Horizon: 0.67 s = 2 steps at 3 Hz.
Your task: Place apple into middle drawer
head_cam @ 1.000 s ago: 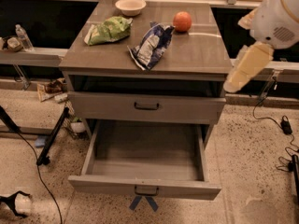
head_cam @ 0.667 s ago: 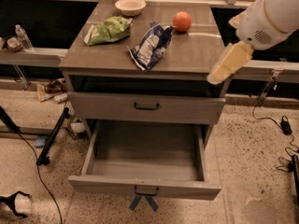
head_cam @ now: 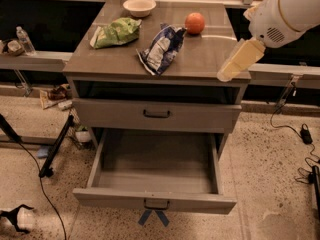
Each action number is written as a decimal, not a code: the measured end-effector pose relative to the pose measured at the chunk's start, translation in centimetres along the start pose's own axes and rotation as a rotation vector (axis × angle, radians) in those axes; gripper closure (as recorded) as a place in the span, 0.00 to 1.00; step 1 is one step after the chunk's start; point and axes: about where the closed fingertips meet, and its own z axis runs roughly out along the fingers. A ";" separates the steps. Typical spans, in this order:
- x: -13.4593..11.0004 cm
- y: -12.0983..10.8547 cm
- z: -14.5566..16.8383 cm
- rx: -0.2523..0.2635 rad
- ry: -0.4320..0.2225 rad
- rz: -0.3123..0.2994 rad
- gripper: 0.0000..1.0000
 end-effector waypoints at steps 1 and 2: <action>0.0 -0.7 1.2 0.051 -0.009 0.050 0.00; 0.9 -4.7 4.0 0.158 -0.048 0.163 0.00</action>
Offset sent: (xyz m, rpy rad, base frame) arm 0.1544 -0.0530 -0.0324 0.2580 -0.2333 -0.4078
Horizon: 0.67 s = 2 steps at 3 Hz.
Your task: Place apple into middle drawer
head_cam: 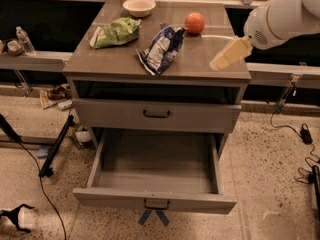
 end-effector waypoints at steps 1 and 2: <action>0.2 -5.3 3.9 0.108 -0.074 0.104 0.00; 0.6 -9.5 7.4 0.186 -0.153 0.227 0.00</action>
Offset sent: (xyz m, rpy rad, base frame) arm 0.1789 -0.0712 -0.0234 0.3712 -0.2447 -0.3478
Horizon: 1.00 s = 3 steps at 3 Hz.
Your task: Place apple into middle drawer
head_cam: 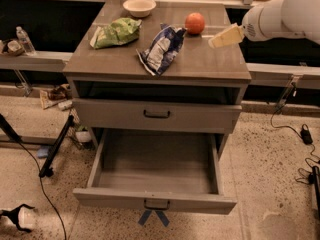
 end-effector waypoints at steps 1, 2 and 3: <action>-0.5 -2.6 4.1 0.047 -0.065 0.092 0.00; -1.4 -3.3 8.7 0.033 -0.118 0.159 0.00; -2.9 -3.8 12.6 0.006 -0.182 0.219 0.00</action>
Offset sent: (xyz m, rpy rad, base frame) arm 0.1529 0.0126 -0.0220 0.2904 -0.1005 -0.0608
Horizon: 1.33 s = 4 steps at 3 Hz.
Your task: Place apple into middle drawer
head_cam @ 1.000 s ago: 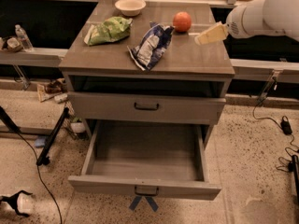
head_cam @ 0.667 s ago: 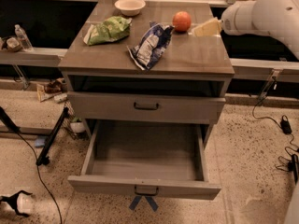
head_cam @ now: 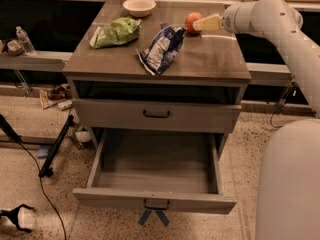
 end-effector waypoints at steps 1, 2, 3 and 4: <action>0.3 0.3 1.3 0.000 -0.003 0.010 0.00; 0.7 1.1 2.9 -0.016 -0.004 0.016 0.00; 1.1 1.7 5.1 -0.039 -0.010 0.052 0.00; 1.7 2.5 7.3 -0.063 -0.010 0.082 0.00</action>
Offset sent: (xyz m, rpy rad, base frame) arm 0.0511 0.0332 -0.0197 0.0432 -0.0064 0.0372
